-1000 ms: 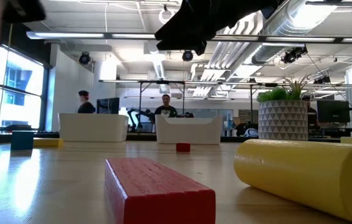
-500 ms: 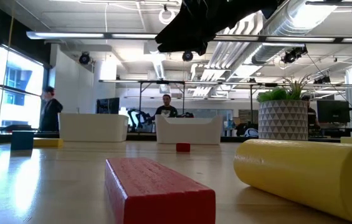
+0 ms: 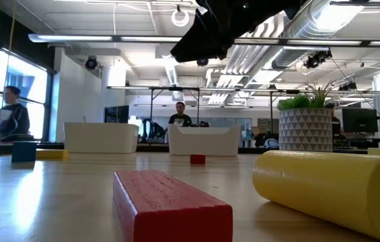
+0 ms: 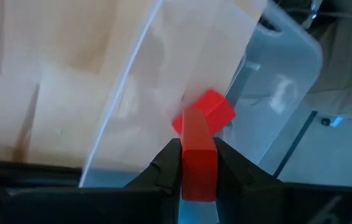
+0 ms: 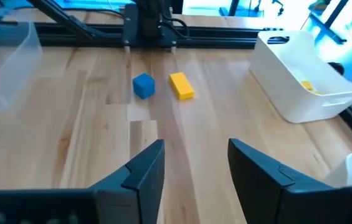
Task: Sort & place blocks by color
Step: Put the red block into the transparent bin, then put the yellow block into the left white bin
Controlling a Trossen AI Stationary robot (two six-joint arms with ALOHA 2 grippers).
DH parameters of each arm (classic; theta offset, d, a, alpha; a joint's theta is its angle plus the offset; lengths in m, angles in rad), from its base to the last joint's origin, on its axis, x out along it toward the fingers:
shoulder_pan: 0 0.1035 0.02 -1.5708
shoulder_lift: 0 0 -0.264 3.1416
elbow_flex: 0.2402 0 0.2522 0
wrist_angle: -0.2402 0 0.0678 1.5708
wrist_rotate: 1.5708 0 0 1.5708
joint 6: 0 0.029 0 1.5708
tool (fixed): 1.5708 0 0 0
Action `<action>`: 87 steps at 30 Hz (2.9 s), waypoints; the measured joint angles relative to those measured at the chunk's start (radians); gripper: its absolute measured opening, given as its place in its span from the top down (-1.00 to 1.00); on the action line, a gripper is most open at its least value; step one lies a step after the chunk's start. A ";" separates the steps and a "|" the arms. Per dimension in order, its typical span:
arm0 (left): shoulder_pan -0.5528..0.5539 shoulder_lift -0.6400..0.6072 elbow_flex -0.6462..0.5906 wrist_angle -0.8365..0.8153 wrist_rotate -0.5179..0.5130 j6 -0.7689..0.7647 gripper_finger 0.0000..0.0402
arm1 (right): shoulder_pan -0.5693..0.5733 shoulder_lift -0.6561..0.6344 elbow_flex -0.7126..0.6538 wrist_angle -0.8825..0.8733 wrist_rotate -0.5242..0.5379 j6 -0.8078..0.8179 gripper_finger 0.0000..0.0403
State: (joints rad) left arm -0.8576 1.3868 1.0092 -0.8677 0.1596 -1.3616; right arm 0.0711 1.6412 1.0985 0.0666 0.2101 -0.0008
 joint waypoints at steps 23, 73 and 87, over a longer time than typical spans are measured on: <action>-0.021 0.063 0.000 -0.003 0.052 -0.096 0.28 | -0.040 0.000 0.000 0.001 0.033 0.002 0.19; 0.468 -0.073 0.000 -0.007 -0.403 0.746 0.34 | 0.054 0.000 0.000 -1.095 -0.102 0.952 0.19; 0.573 -0.073 0.000 -0.007 -0.410 0.842 0.34 | 0.167 0.000 0.000 -1.346 -0.052 1.132 0.19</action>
State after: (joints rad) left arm -0.2844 1.3136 1.0096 -0.8745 -0.2505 -0.5193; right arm 0.2379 1.6413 1.0985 -1.2795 0.1579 1.1309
